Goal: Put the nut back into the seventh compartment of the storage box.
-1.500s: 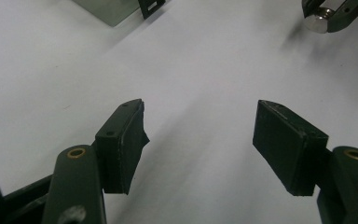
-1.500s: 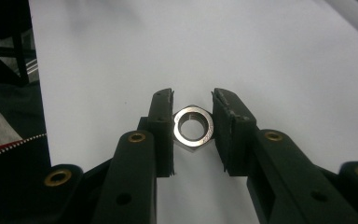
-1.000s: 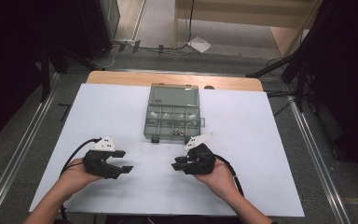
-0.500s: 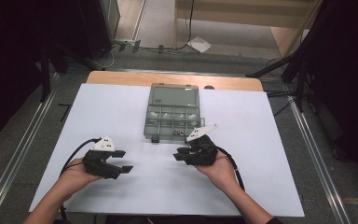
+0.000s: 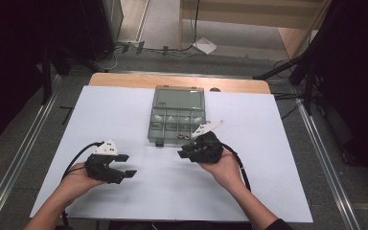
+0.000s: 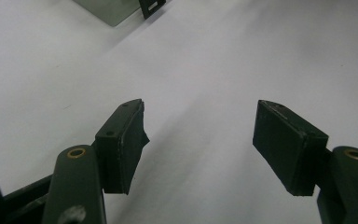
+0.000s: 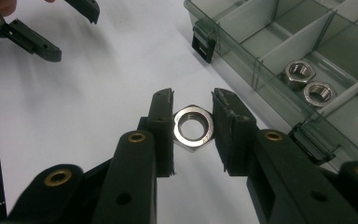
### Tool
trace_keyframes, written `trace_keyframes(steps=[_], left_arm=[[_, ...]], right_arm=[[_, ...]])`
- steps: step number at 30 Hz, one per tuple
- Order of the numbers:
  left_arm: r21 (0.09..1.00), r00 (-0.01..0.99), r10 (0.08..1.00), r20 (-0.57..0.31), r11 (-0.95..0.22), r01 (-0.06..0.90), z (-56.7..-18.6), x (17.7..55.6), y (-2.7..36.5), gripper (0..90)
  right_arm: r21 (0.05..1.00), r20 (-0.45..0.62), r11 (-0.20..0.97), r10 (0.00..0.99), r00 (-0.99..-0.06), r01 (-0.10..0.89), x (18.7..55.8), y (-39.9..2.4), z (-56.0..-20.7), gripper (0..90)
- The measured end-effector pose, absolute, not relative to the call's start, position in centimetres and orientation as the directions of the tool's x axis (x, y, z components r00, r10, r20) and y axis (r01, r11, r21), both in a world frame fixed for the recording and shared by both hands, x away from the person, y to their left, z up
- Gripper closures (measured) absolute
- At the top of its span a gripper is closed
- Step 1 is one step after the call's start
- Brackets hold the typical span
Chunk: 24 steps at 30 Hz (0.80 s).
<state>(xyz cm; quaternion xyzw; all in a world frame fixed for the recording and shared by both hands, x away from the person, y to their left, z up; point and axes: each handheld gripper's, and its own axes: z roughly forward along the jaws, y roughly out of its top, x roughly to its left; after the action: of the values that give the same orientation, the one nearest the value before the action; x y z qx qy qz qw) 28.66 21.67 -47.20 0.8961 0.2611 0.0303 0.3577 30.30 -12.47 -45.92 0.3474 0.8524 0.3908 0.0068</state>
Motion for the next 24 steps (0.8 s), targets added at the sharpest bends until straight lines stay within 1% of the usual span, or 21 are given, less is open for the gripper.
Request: trace_keyframes(steps=[15, 24], left_arm=[[0.656, 0.861, 0.491, -0.131, -0.608, 0.446, -47.2, 28.6, 21.7, 33.9], [0.653, 0.861, 0.492, -0.131, -0.610, 0.448, -47.2, 28.7, 21.7, 33.9]], right_arm=[[0.681, 0.244, 0.441, 0.616, -0.749, 0.585, 31.6, -12.6, -45.3, 71.1], [0.683, 0.240, 0.421, 0.642, -0.728, 0.597, 32.6, -12.9, -45.0, 71.1]])
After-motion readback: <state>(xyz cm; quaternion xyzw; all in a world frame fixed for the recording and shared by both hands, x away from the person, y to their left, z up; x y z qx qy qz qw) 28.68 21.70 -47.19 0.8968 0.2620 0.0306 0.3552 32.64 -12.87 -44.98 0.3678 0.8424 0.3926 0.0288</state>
